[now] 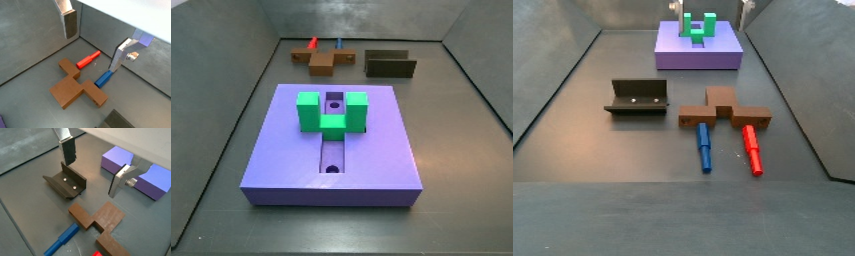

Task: Pick up the brown object. Move up. Place the brown object on the fixture. Regrasp the brown object. Move to above the board. Insert the brown object.
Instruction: Pick up the brown object.

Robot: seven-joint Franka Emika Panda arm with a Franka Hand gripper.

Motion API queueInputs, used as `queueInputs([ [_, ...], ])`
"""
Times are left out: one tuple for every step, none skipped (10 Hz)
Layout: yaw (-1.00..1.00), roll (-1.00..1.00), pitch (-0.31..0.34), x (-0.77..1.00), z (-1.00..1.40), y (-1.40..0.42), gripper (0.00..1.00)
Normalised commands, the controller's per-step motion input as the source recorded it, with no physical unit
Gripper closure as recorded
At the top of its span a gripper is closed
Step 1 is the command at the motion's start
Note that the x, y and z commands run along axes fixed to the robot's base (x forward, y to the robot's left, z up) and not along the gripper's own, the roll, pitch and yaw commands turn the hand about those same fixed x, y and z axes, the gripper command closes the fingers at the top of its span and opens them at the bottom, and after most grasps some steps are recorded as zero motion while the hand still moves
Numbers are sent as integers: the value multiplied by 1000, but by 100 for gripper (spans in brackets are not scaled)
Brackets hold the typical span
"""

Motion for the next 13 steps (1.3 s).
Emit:
queueInputs([
  [0, 10, 0, -49, -431, -766, 0],
  [0, 141, 0, -89, -620, -1000, 0],
  [0, 143, 0, -80, -720, -1000, 0],
  [-6, 1, 0, 0, -986, -574, 0],
  [-129, 0, 31, 0, -1000, -63, 0],
  [-180, 0, 33, -114, -989, 20, 0],
  [-249, 70, 50, -126, -883, 71, 0],
  [-226, 157, 64, -11, -726, 0, 0],
  [-157, 216, 39, 0, -697, -166, 0],
  [-49, 271, 0, -140, -620, -206, 0],
  [0, 183, -36, -177, -514, -117, 0],
  [0, 151, -84, -246, -417, 0, 0],
  [0, 71, -147, -420, -229, 111, 0],
])
